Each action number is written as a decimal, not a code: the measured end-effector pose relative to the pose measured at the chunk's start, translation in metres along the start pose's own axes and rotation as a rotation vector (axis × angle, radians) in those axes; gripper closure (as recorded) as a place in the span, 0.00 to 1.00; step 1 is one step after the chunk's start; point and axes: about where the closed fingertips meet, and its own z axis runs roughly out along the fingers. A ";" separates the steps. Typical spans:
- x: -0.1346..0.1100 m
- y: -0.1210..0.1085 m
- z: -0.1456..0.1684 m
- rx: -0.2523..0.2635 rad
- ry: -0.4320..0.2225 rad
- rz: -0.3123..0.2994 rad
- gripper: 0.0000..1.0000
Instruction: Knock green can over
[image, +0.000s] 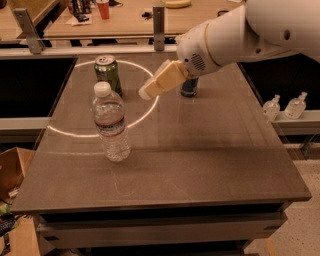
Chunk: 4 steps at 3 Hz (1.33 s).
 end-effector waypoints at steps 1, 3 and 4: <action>-0.024 0.012 0.032 -0.034 -0.089 -0.011 0.00; -0.054 0.023 0.089 -0.052 -0.212 0.038 0.00; -0.054 0.034 0.110 -0.044 -0.280 0.129 0.00</action>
Offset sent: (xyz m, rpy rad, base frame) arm 0.0400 0.1130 -0.0038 0.2143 -0.0773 0.1048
